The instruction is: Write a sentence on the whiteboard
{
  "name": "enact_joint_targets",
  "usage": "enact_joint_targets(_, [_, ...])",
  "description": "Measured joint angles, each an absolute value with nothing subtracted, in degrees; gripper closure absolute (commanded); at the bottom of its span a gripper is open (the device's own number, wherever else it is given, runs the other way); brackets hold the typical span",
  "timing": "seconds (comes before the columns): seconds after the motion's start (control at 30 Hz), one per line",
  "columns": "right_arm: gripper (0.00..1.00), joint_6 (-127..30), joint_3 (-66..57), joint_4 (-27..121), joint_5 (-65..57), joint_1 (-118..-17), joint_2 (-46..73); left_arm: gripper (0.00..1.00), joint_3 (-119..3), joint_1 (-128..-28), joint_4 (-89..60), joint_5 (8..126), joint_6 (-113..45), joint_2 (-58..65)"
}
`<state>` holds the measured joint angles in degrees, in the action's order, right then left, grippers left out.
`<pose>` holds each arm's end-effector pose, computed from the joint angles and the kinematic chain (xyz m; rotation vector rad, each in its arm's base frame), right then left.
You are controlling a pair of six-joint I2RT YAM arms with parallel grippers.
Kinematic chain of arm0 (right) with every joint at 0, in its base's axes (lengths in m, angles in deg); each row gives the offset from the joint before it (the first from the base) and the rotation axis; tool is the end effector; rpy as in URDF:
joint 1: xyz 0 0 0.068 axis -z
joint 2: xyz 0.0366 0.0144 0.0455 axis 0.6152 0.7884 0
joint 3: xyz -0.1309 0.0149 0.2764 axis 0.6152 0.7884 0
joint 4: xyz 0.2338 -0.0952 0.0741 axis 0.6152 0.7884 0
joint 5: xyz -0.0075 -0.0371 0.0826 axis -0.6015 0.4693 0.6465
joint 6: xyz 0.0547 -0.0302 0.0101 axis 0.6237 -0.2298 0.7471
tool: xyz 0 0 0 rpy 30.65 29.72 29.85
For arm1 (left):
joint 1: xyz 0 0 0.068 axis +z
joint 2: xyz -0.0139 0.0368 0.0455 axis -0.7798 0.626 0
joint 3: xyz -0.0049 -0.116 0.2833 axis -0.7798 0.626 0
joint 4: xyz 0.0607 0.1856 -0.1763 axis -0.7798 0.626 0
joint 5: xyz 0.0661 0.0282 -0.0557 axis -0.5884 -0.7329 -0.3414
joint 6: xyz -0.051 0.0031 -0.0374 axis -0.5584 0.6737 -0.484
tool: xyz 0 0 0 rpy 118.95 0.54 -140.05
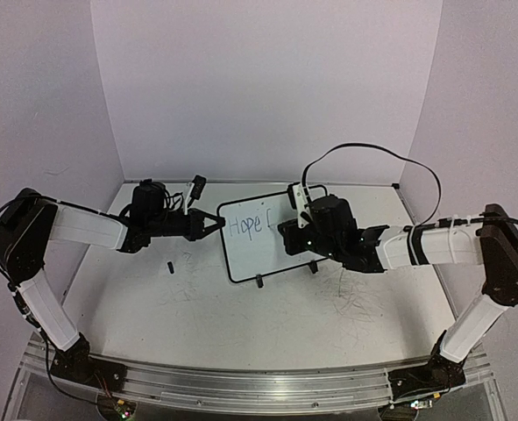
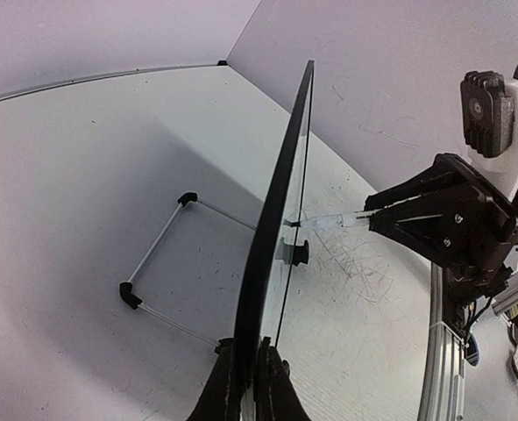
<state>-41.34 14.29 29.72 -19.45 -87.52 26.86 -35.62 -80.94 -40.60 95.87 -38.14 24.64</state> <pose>0.2581 0.2927 0.2627 -0.5197 1.9151 0.5996 0.3097 -0.2102 0.2360 0.6959 1.8657 -1.1344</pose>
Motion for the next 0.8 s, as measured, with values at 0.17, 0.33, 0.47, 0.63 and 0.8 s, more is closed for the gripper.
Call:
enact_joint_targets(0.17, [1.0, -41.0, 15.1, 29.8, -19.3, -87.8, 26.9, 1.0, -35.6, -80.9, -40.4, 95.9, -37.7, 24.6])
enact_joint_targets(0.33, [1.0, -40.5, 15.1, 29.9, -19.3, -88.1, 26.9, 1.0, -35.6, -80.9, -40.4, 95.9, -37.5, 24.6])
enact_joint_targets(0.47, [1.0, -40.1, 15.1, 29.9, -19.1, -88.7, 27.2, 1.0, -35.6, -80.9, -40.4, 95.9, -37.5, 24.6])
enact_joint_targets(0.63, [1.0, -39.8, 15.1, 30.5, -18.7, -89.2, 27.1, 1.0, -35.6, -80.9, -40.4, 95.9, -37.3, 24.5])
enact_joint_targets(0.8, [1.0, -39.8, 16.0, 31.1, -19.2, -89.3, 24.0, 1.0, -35.4, -81.0, -40.4, 95.9, -37.3, 24.3])
